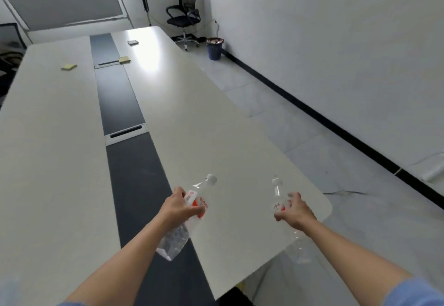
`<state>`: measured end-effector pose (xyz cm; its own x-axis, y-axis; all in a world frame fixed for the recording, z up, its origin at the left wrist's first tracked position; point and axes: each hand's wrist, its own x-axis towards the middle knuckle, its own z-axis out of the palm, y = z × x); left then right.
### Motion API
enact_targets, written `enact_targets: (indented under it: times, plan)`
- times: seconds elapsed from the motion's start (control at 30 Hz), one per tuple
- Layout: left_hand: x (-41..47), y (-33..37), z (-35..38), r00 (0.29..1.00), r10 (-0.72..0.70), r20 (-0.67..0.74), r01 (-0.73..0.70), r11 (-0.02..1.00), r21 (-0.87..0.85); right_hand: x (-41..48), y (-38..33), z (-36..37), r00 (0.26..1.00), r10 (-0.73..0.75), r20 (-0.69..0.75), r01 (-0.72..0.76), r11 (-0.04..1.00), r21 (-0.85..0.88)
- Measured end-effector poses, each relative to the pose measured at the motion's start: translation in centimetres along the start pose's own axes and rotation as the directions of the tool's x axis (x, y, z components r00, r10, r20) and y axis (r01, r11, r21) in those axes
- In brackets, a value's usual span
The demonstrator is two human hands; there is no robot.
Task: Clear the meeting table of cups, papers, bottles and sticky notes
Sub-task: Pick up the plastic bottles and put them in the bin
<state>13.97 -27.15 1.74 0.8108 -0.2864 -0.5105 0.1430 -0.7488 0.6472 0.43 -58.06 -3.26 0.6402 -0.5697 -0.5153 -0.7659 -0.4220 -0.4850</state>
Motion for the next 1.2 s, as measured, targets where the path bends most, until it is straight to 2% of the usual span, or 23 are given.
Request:
enact_targets:
  times: [0.07, 0.2, 0.37, 0.53, 0.73, 0.93, 1.03, 1.2]
  plan:
    - [-0.7, 3.1, 2.2, 0.996, 0.067, 0.064, -0.068, 0.998, 0.013, -1.8, 2.7, -3.5, 0.998, 0.038, -0.055, -0.033, 0.996, 0.088]
    - [-1.5, 8.9, 6.5, 0.972, 0.219, 0.089, -0.219, 0.976, -0.007, -3.7, 7.5, -9.0, 0.984, 0.067, -0.164, -0.030, 0.976, 0.214]
    - [-1.9, 16.0, 11.9, 0.928, 0.336, 0.164, -0.332, 0.942, -0.051, -3.4, 12.9, -14.3, 0.950, 0.160, -0.268, -0.047, 0.921, 0.386]
    - [0.1, 24.9, 17.3, 0.896, 0.406, 0.181, -0.408, 0.912, -0.027, -0.3, 17.2, -20.5, 0.935, 0.220, -0.279, -0.039, 0.844, 0.536]
    - [4.8, 38.5, 27.2, 0.879, 0.432, 0.204, -0.450, 0.892, 0.049, 6.1, 24.1, -31.4, 0.929, 0.214, -0.302, -0.008, 0.827, 0.563]
    - [7.7, 50.1, 37.1, 0.877, 0.411, 0.248, -0.443, 0.893, 0.085, 12.1, 30.1, -42.9, 0.959, 0.147, -0.242, -0.018, 0.884, 0.467]
    - [9.5, 53.4, 39.7, 0.874, 0.406, 0.267, -0.446, 0.889, 0.108, 15.6, 31.4, -46.6, 0.975, 0.123, -0.186, -0.024, 0.886, 0.463]
    - [15.1, 59.3, 41.7, 0.906, 0.368, 0.208, -0.381, 0.924, 0.024, 24.2, 30.4, -51.5, 0.980, 0.064, -0.189, 0.012, 0.927, 0.375]
